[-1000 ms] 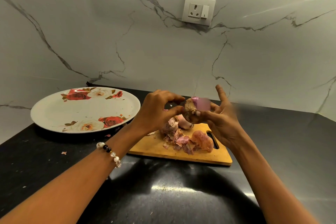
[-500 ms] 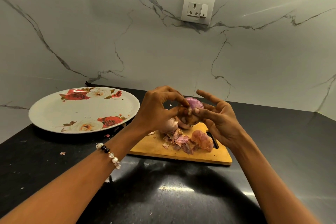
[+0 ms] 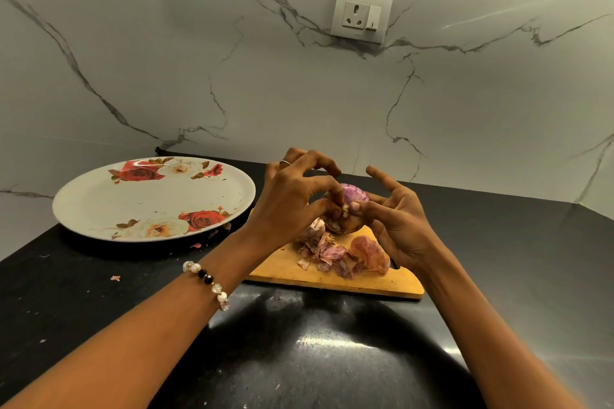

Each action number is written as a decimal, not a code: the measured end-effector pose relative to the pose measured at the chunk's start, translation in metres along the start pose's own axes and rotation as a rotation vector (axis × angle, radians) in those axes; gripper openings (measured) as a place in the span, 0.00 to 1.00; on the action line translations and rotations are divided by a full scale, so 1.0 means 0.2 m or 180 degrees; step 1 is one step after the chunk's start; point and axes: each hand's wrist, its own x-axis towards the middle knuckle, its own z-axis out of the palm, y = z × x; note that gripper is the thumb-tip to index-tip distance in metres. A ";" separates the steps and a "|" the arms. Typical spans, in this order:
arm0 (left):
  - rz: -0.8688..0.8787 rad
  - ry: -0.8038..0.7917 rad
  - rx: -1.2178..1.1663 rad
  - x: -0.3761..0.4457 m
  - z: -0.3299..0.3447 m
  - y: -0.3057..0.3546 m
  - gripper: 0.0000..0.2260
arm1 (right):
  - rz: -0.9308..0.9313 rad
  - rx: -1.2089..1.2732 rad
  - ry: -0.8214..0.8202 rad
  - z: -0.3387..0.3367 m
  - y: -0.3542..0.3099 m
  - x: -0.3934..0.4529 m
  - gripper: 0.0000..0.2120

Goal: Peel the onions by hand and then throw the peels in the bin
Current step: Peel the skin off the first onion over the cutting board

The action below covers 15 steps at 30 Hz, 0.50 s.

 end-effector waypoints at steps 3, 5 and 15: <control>-0.0022 0.0047 0.0090 0.00 0.00 0.01 0.06 | 0.0007 0.0024 0.0045 0.00 -0.01 0.00 0.45; 0.0000 0.0051 0.0158 0.00 0.00 0.01 0.05 | 0.0012 0.0051 0.0079 0.00 -0.01 0.00 0.46; -0.0187 0.0124 0.0341 -0.01 0.04 0.03 0.06 | 0.0000 0.0134 0.0202 0.00 -0.03 0.00 0.46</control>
